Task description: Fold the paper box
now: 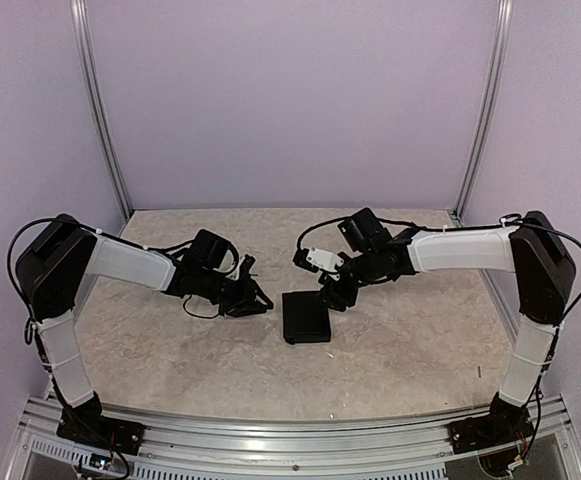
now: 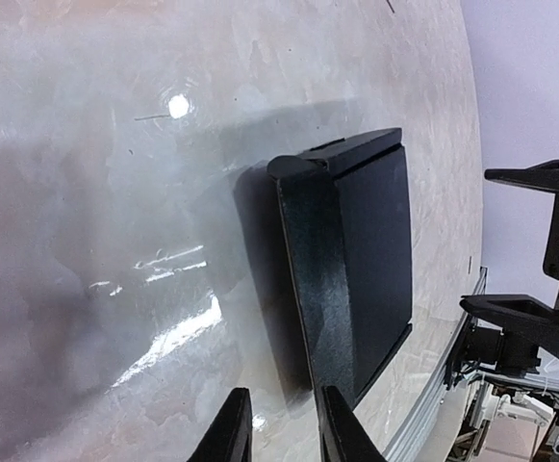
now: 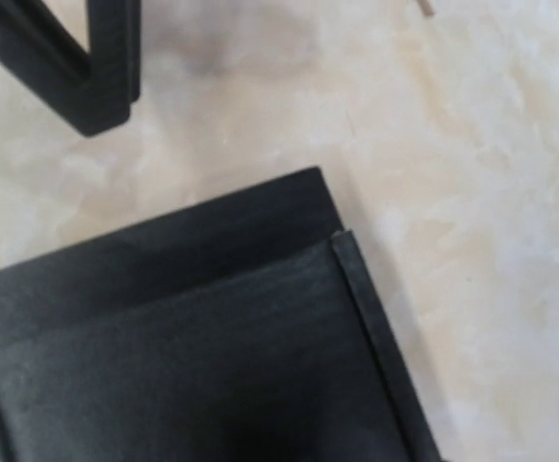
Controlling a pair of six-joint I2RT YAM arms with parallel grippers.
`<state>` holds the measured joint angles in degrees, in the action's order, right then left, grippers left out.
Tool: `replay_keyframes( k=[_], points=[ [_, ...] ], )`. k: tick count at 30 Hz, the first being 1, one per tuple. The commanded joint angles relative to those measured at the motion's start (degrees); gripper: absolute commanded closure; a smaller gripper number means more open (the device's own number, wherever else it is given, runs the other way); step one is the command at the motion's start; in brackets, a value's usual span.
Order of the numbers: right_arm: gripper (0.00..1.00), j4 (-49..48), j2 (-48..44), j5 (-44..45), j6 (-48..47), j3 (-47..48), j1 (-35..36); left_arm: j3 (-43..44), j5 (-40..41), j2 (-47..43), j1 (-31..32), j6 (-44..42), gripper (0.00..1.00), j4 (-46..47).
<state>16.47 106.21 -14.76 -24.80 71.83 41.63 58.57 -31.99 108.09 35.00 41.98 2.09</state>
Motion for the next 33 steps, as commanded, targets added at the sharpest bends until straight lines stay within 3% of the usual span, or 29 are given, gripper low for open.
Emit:
replay_keyframes(
  k=[1,9,24,33],
  points=[
    [0.4,2.6,-0.5,-1.1,0.7,-1.0,-0.8,-0.8,1.9,-1.9,-0.3,-1.2,0.75,-0.3],
    [0.56,1.5,4.0,-5.4,2.1,-2.3,-3.2,-1.7,4.7,-3.1,-0.3,-1.8,0.75,-1.5],
    [0.61,2.7,6.2,-7.3,0.8,-5.3,-9.3,-3.4,7.3,-4.7,-0.1,-2.4,0.75,-1.3],
    [0.6,3.6,4.1,-9.5,0.6,-7.3,-11.8,-1.0,6.8,3.5,2.0,-0.4,0.74,5.2]
  ],
)
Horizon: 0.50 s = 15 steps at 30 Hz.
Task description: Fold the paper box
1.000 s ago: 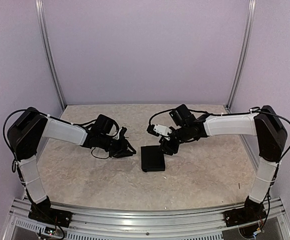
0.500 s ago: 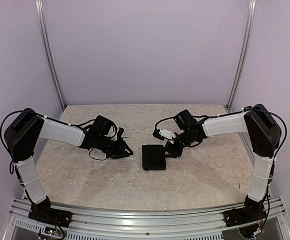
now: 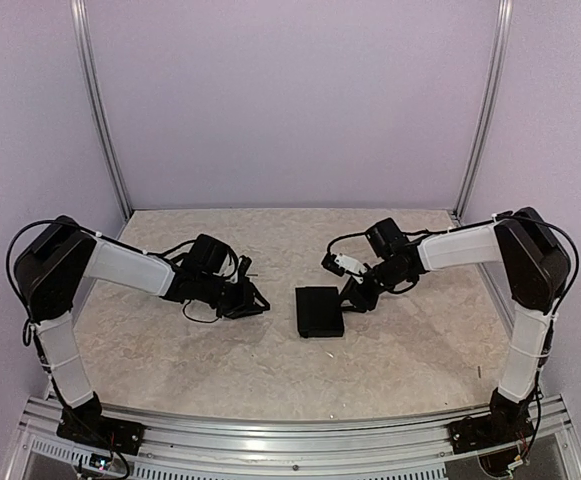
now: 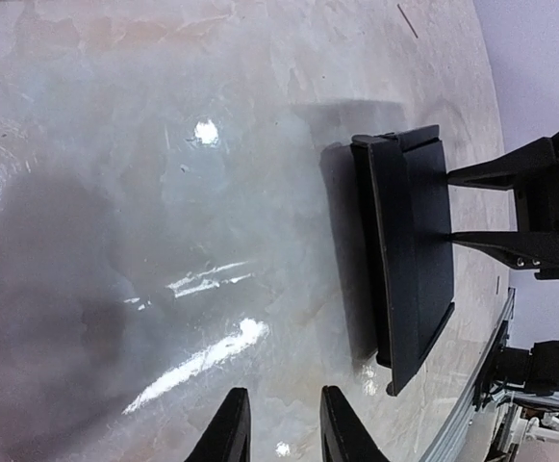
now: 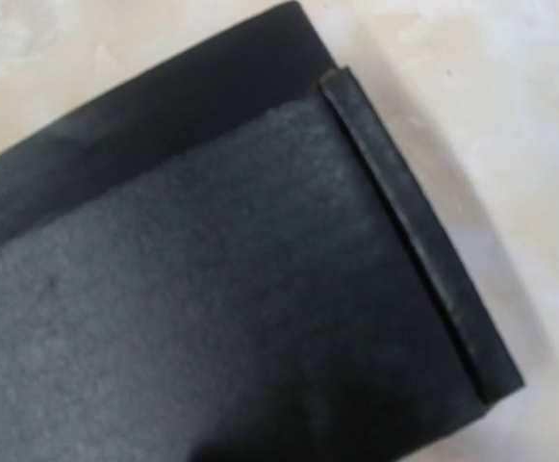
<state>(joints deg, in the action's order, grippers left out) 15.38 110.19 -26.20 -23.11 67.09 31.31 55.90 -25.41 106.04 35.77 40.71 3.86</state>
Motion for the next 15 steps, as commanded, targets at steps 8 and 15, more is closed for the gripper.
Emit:
replay_keyframes(
  k=[8,15],
  points=[
    [0.56,6.4,-4.4,-11.2,-2.7,-6.0,-7.3,4.1,-1.2,12.1,3.5,3.1,0.75,9.3],
    [0.56,5.5,-9.9,-11.8,-2.7,-6.6,-8.0,5.8,0.6,12.0,4.6,0.9,0.75,6.6]
  ],
)
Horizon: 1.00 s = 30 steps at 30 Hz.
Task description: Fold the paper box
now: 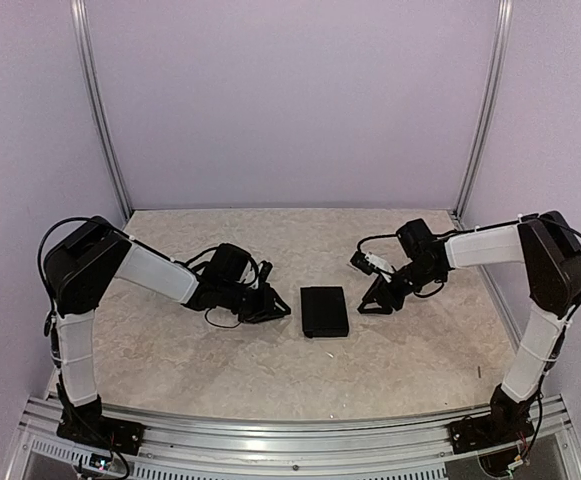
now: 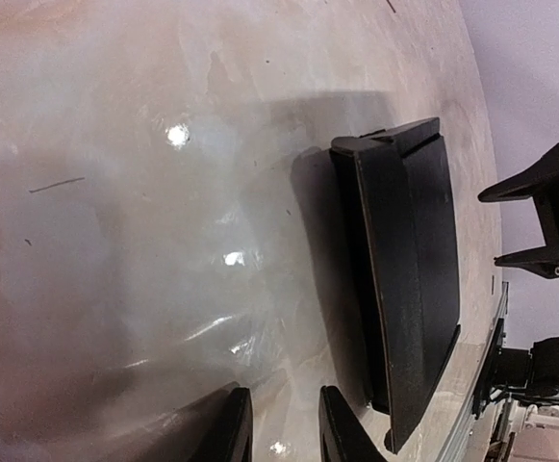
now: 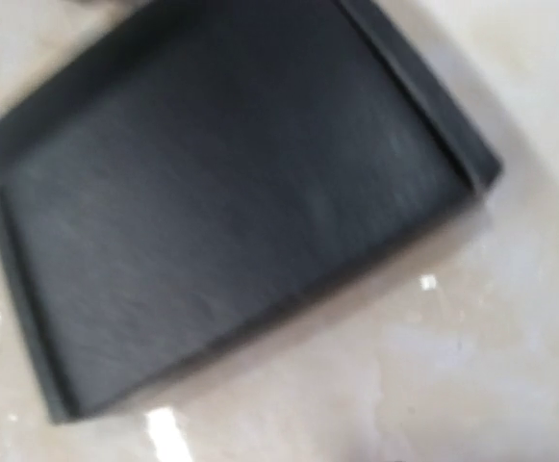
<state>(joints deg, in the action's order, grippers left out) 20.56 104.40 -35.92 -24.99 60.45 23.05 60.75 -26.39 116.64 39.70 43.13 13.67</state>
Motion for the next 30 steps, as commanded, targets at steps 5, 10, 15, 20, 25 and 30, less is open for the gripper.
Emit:
replay_keyframes(
  k=[5,10,15,20,25,30],
  points=[
    [0.61,-1.4,-3.2,0.5,-0.2,2.2,1.1,0.7,2.8,0.8,0.7,-2.2,0.75,-5.0],
    [0.73,0.7,2.0,-2.6,-0.8,6.8,2.5,0.6,2.7,0.5,0.9,-2.0,0.75,-5.8],
    [0.76,0.9,5.0,-2.3,-1.2,8.8,4.2,0.2,3.1,0.2,1.0,-1.8,0.75,-6.0],
    [0.78,2.3,8.8,-1.1,-0.1,10.8,4.4,0.9,2.5,1.3,1.2,-1.6,0.75,-6.1],
    [0.8,3.7,10.3,-0.1,-0.2,10.6,4.4,1.1,2.7,2.1,1.4,-1.8,0.75,-6.0],
    [0.82,3.8,9.4,1.9,0.8,9.4,3.5,0.9,2.9,2.8,1.4,-1.9,0.75,-5.0]
  ],
)
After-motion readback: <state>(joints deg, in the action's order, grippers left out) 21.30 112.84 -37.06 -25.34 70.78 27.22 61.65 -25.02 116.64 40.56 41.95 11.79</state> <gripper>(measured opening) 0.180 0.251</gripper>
